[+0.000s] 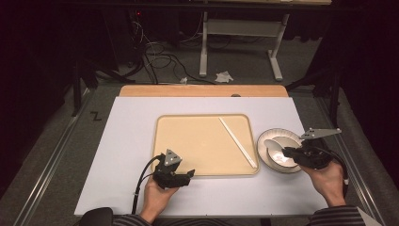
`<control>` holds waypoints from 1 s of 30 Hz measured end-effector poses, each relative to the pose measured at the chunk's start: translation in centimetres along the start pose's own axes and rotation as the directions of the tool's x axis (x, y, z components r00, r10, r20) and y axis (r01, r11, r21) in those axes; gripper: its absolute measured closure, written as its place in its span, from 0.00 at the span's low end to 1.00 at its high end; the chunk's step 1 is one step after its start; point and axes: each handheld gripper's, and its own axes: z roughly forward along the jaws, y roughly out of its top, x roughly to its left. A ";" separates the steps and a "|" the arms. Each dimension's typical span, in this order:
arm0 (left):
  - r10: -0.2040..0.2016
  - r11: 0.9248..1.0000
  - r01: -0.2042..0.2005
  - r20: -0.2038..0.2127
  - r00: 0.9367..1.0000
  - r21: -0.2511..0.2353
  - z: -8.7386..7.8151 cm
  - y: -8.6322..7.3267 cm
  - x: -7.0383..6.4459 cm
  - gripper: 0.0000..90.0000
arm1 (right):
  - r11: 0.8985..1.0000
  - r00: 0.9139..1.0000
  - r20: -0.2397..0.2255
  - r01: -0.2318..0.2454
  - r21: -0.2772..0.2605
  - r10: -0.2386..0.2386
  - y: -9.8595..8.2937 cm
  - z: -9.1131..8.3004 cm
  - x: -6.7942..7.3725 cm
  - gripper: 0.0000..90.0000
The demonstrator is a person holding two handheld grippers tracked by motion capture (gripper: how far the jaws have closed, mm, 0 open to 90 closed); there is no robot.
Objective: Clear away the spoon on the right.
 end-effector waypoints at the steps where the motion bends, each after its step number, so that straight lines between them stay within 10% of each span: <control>1: 0.004 1.000 -0.004 0.000 1.000 0.004 0.0 0.0 0.0 0.37 | 1.000 1.000 -0.006 0.001 -0.011 -0.002 0.0 -0.1 0.1 0.94; 30: 0.005 1.000 -0.005 0.008 1.000 0.009 0.3 0.0 0.0 0.37 | 0.997 0.994 -0.091 0.046 -0.069 -0.052 2.3 1.2 4.4 0.94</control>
